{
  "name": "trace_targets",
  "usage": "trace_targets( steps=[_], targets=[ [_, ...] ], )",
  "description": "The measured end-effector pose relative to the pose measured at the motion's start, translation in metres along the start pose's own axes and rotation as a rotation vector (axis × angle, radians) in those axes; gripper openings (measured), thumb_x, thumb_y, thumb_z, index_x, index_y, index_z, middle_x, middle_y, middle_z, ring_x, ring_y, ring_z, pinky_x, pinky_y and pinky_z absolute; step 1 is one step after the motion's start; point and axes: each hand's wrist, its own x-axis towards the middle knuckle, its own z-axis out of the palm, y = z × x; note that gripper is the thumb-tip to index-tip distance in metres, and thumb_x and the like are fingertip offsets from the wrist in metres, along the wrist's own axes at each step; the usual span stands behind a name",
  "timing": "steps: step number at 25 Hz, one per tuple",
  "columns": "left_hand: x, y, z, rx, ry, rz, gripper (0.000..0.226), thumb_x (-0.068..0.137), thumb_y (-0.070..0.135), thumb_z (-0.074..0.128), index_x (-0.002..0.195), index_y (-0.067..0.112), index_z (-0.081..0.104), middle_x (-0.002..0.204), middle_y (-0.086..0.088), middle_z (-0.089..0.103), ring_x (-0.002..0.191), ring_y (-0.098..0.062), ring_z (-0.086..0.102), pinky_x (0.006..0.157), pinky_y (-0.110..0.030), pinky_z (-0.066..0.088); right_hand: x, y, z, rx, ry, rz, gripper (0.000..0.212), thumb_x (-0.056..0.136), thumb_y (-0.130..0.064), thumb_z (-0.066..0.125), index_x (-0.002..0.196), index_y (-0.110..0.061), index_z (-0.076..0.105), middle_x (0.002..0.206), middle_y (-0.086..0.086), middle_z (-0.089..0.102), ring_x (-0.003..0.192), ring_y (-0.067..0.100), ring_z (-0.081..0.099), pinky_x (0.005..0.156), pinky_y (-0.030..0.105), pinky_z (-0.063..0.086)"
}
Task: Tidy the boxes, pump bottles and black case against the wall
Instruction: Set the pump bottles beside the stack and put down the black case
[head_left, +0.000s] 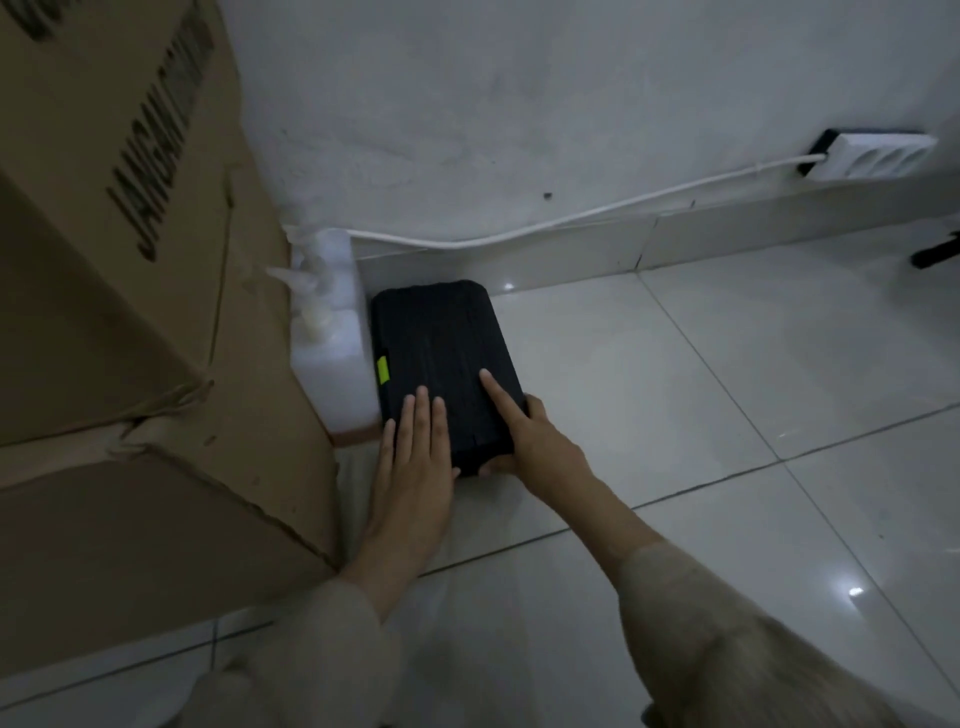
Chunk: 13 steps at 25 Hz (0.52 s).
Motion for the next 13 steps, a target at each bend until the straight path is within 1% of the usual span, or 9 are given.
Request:
trace_targets(
  steps=[1, 3, 5, 7, 9, 10, 11, 12, 13],
  targets=[
    [0.006, 0.0, -0.002, 0.035, -0.014, -0.013, 0.092, 0.045, 0.032, 0.089, 0.123, -0.003, 0.054, 0.126, -0.023, 0.06, 0.115, -0.032, 0.061, 0.095, -0.042, 0.049, 0.007, -0.003, -0.003, -0.043, 0.007, 0.008, 0.104, 0.077, -0.029, 0.07, 0.141, -0.049, -0.009, 0.14, 0.013, 0.028, 0.118, 0.032, 0.047, 0.095, 0.049, 0.046],
    [0.015, 0.001, -0.003, 0.087, -0.036, -0.033, 0.086, 0.046, 0.031, 0.088, 0.119, -0.005, 0.058, 0.124, -0.024, 0.061, 0.113, -0.033, 0.061, 0.09, -0.043, 0.051, 0.015, -0.004, -0.008, -0.156, 0.019, 0.003, 0.102, 0.079, -0.034, 0.068, 0.141, -0.048, -0.012, 0.134, 0.013, 0.033, 0.118, 0.031, 0.045, 0.092, 0.048, 0.046],
    [0.018, 0.001, -0.001, 0.092, -0.063, -0.026, 0.086, 0.048, 0.029, 0.087, 0.12, -0.007, 0.056, 0.125, -0.027, 0.06, 0.114, -0.036, 0.06, 0.091, -0.046, 0.05, 0.017, -0.001, -0.01, -0.267, 0.04, -0.007, 0.103, 0.077, -0.042, 0.066, 0.14, -0.048, -0.015, 0.132, 0.012, 0.036, 0.118, 0.03, 0.044, 0.089, 0.048, 0.045],
    [0.017, -0.001, 0.003, 0.084, -0.089, -0.015, 0.086, 0.049, 0.026, 0.087, 0.121, -0.008, 0.054, 0.125, -0.029, 0.058, 0.115, -0.038, 0.059, 0.09, -0.048, 0.049, 0.016, 0.001, -0.011, -0.318, 0.043, -0.008, 0.103, 0.076, -0.049, 0.064, 0.139, -0.048, -0.018, 0.132, 0.012, 0.037, 0.119, 0.029, 0.042, 0.09, 0.049, 0.045],
    [0.018, 0.003, -0.003, 0.1, -0.102, -0.034, 0.083, 0.054, 0.026, 0.085, 0.123, -0.008, 0.054, 0.13, -0.029, 0.054, 0.118, -0.037, 0.057, 0.093, -0.045, 0.048, 0.014, -0.002, -0.011, -0.358, 0.012, 0.009, 0.102, 0.077, -0.051, 0.062, 0.138, -0.048, -0.02, 0.134, 0.012, 0.036, 0.124, 0.029, 0.039, 0.093, 0.052, 0.042],
    [0.019, 0.005, -0.01, 0.116, -0.118, -0.056, 0.079, 0.064, 0.026, 0.08, 0.128, -0.008, 0.047, 0.138, -0.028, 0.045, 0.125, -0.035, 0.052, 0.1, -0.041, 0.045, 0.015, -0.002, -0.011, -0.378, -0.007, 0.037, 0.1, 0.079, -0.051, 0.06, 0.138, -0.048, -0.021, 0.138, 0.012, 0.033, 0.127, 0.03, 0.035, 0.096, 0.054, 0.039],
    [0.02, 0.008, -0.024, 0.091, -0.18, -0.084, 0.075, 0.079, 0.025, 0.068, 0.137, -0.008, 0.034, 0.147, -0.027, 0.029, 0.136, -0.033, 0.039, 0.109, -0.038, 0.035, 0.01, -0.007, -0.016, -0.367, -0.054, 0.075, 0.096, 0.083, -0.048, 0.057, 0.139, -0.047, -0.021, 0.142, 0.012, 0.029, 0.132, 0.031, 0.029, 0.098, 0.055, 0.036],
    [0.024, 0.011, -0.033, 0.058, -0.244, -0.101, 0.069, 0.091, 0.021, 0.052, 0.143, -0.007, 0.016, 0.154, -0.025, 0.012, 0.144, -0.032, 0.022, 0.115, -0.038, 0.023, 0.005, -0.012, -0.02, -0.372, -0.091, 0.106, 0.089, 0.087, -0.044, 0.053, 0.14, -0.046, -0.019, 0.148, 0.012, 0.023, 0.138, 0.031, 0.021, 0.101, 0.057, 0.031],
    [0.027, 0.014, -0.047, -0.025, -0.342, -0.143, 0.063, 0.096, 0.019, 0.039, 0.145, -0.003, 0.006, 0.157, -0.022, 0.002, 0.146, -0.031, 0.01, 0.118, -0.039, 0.014, -0.005, -0.02, -0.026, -0.366, -0.131, 0.12, 0.08, 0.092, -0.039, 0.048, 0.143, -0.044, -0.013, 0.153, 0.01, 0.015, 0.141, 0.032, 0.013, 0.104, 0.059, 0.027]
  ],
)
